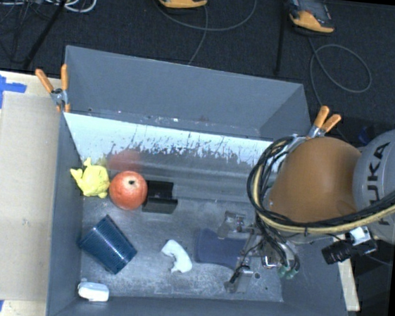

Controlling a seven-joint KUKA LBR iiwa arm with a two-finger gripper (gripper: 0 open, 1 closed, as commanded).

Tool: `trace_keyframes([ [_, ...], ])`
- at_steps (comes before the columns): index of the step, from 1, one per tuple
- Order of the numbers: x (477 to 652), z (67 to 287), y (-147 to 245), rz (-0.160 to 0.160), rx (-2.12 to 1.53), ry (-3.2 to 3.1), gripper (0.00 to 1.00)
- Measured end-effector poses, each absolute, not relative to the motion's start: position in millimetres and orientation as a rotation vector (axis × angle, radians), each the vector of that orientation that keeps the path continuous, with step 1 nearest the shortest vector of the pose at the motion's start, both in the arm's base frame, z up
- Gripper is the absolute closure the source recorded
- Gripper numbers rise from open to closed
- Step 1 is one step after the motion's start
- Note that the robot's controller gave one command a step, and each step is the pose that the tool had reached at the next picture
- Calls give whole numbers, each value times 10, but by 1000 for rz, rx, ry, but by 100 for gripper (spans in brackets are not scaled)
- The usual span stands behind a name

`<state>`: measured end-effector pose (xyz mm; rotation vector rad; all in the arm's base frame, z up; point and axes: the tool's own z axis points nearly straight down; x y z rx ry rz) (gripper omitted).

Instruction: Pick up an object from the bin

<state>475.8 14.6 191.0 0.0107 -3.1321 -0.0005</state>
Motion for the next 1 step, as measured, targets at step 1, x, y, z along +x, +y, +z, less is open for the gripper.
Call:
trace_keyframes([
  [1,4776,1950,145,-1,10,-3140,0],
])
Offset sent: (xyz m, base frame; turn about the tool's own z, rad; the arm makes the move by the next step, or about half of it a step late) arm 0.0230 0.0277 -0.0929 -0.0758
